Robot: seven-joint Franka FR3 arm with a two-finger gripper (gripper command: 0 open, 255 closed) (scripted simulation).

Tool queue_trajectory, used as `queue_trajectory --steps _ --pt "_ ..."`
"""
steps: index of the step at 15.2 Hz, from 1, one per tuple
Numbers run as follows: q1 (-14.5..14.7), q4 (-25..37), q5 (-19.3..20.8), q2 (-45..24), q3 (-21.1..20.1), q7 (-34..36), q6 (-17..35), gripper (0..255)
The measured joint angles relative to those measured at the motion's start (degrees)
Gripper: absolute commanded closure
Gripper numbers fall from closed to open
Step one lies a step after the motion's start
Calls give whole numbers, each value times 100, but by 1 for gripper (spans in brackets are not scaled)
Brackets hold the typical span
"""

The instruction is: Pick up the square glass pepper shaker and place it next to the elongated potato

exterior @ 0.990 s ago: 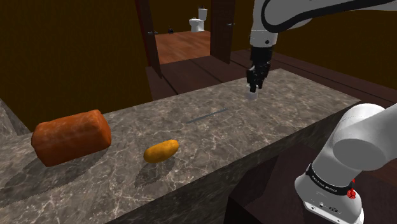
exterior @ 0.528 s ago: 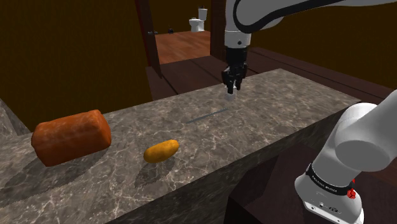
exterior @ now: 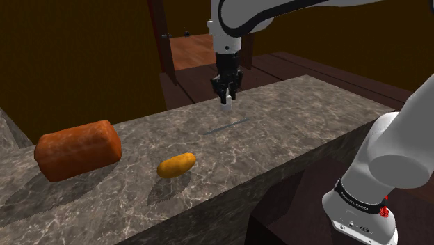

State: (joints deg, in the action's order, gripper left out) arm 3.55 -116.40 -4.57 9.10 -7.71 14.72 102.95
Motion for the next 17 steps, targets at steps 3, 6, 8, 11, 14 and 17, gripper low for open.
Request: queue_trajectory --steps 3,6,8,11,14,17 --pt "116 600 44 -572 -169 311 -11 255" --pt "239 1322 134 -1180 -302 598 -117 255" --pt "339 1836 211 -1599 -379 792 -209 255" --pt "516 2670 337 -2213 -475 1078 -429 255" --pt "742 3792 512 -3027 -531 1339 -736 255" --pt "1015 5112 683 -3901 -546 1549 -1182 255"
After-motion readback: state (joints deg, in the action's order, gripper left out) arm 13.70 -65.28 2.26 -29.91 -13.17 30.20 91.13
